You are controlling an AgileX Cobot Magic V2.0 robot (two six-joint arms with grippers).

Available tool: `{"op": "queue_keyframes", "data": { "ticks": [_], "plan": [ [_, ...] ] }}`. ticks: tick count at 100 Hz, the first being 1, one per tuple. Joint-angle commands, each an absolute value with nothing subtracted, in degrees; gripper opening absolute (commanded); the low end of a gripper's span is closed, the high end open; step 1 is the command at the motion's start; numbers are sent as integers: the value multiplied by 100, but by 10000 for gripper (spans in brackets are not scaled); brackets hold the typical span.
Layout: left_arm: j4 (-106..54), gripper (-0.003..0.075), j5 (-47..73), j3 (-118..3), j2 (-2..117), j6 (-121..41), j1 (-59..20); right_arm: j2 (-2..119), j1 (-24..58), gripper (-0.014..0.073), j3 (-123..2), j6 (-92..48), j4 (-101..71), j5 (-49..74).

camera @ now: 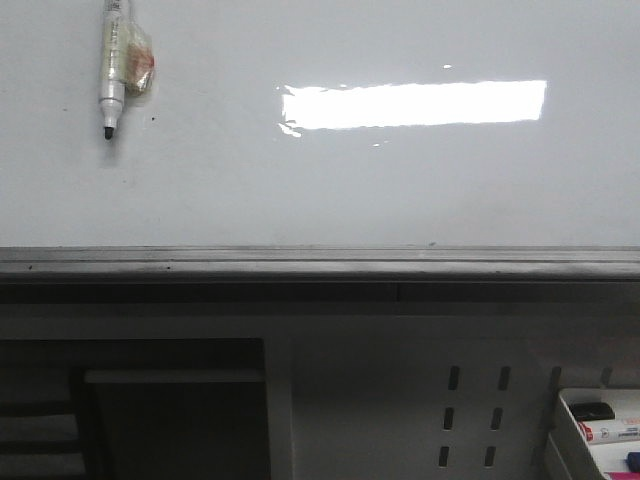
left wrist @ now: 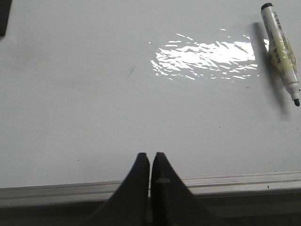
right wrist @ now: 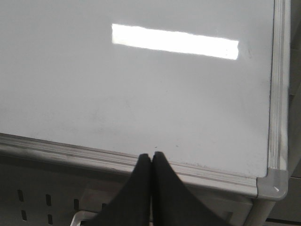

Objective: Write number 4 on whiteboard

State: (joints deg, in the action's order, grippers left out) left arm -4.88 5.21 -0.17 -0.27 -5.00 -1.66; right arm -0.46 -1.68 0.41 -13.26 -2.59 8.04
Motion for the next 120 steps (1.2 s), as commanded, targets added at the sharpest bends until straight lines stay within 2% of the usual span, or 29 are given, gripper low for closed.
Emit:
{"op": "queue_keyframes", "data": {
  "ticks": [1,93,107,120],
  "plan": [
    [-553,-20,126,148,-181,-445,-206,-177,-154,-64,169,-1357,-204,378],
    [-553,-20,126,148,-181,-445,-206,-177,-154,-64,169,-1357,-256,339],
    [-909,-20,119,148,-181,-445,-206,-177,-154,-64,169,-1357,-769,309],
    [-1883,-20,104,148,-181,-445,-206,-177,-154,-64,169,-1357,-1487,0]
  ]
}}
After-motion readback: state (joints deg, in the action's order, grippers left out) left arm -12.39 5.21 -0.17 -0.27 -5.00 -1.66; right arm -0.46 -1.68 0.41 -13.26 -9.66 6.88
